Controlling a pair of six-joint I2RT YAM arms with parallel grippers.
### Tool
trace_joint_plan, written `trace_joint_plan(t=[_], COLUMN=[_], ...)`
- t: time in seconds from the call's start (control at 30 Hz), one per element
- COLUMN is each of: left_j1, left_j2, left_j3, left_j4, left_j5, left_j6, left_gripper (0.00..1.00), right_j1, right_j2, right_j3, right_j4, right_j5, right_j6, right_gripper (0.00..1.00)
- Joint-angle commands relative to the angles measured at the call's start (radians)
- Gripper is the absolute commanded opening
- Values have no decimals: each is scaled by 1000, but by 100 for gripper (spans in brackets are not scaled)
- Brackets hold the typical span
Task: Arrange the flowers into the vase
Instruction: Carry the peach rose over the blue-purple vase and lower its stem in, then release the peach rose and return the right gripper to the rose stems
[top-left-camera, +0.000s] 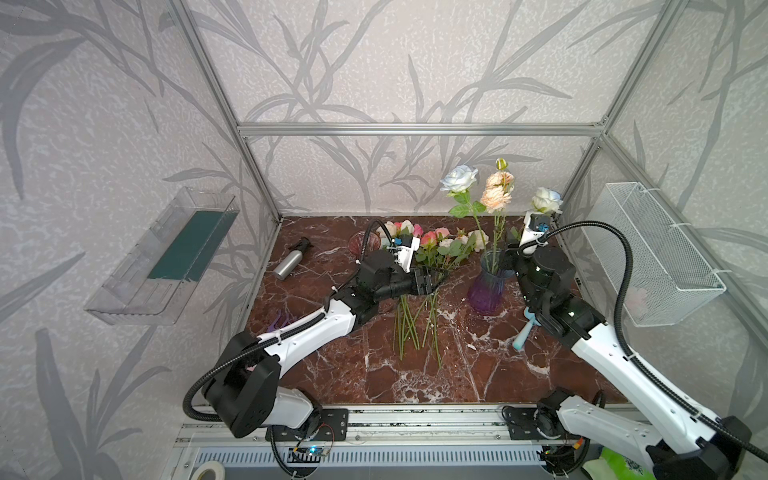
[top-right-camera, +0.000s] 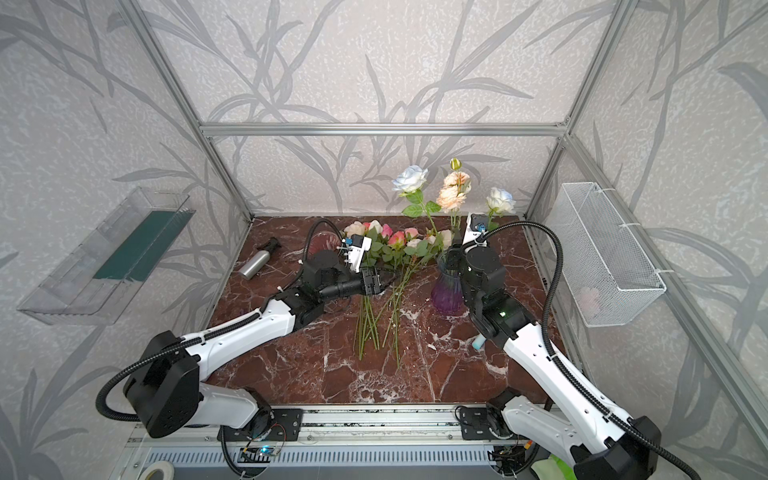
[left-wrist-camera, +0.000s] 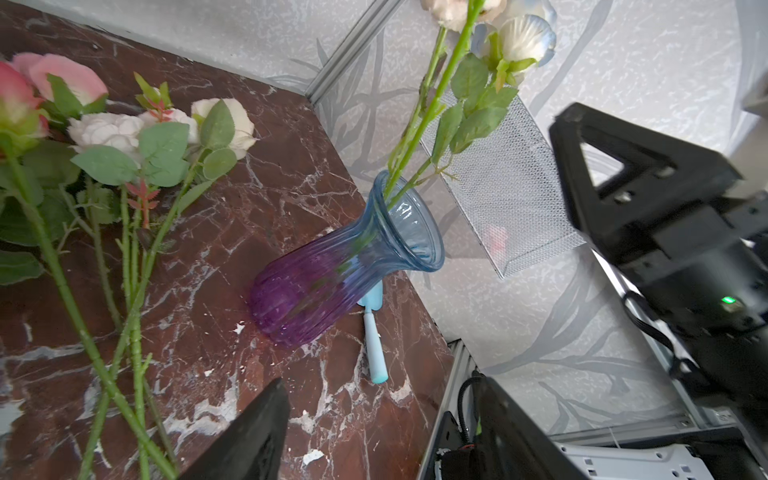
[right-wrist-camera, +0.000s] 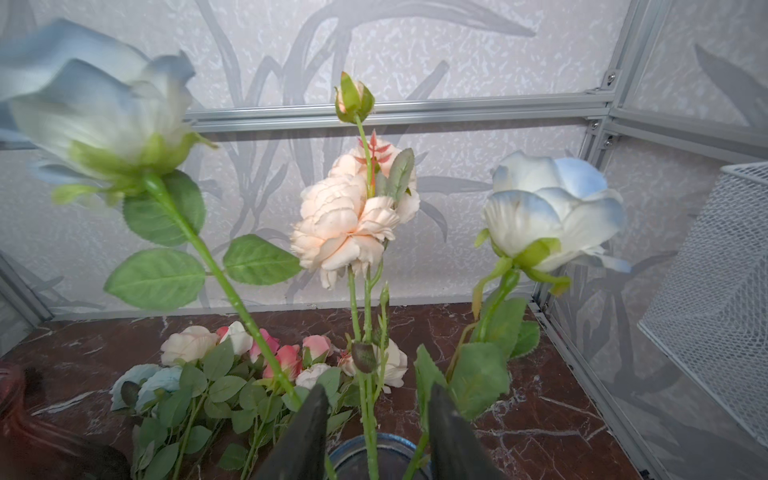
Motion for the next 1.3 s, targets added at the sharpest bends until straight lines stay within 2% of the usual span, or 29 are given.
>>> trace_joint_plan(t=[0.0,0.17,0.27,0.33,0.43,0.5,0.57,0.63,0.8,1.0,1.27], left_j1=[5,27,37,43,52,62,73,77,91,122,159], left_j2=[-59,-214,-306,-353,-420,-463,-492,-499,-485,-459,-429], left_j3=[43,-70,-115,-133,-179,-231,-265,-262,-247,-229,-217], left_j4=[-142,-83,-86,-98,-116,-77,-35,-35,-62,-81,-85], left_j5=[-172,-443,-617,-726,-923,-1015,-1037,-1037,-1011,-943,-858], left_j6=[69,105,151,169,145,113,117,127,103,72,32], left_gripper=[72,72,72,72,72,72,72,72,72,72,71], right_j1=[71,316,415,445,437,435,421,397,343,315,261], right_j2=[-58,-41,33,112,253,356,458,535,710,852,1004], right_j3=[6,-10,-10,0,52,109,169,215,349,446,553], right_j4=[-95,-181,-226,-236,-264,-303,-356,-391,-503,-579,-616], right_j5=[33,172,195,209,121,108,124,68,-21,-50,-105], right_j6=[-14,-22,20,17,-32,-38,12,42,150,252,360], right_gripper=[40,32,26,24,24,23,23,24,34,40,42])
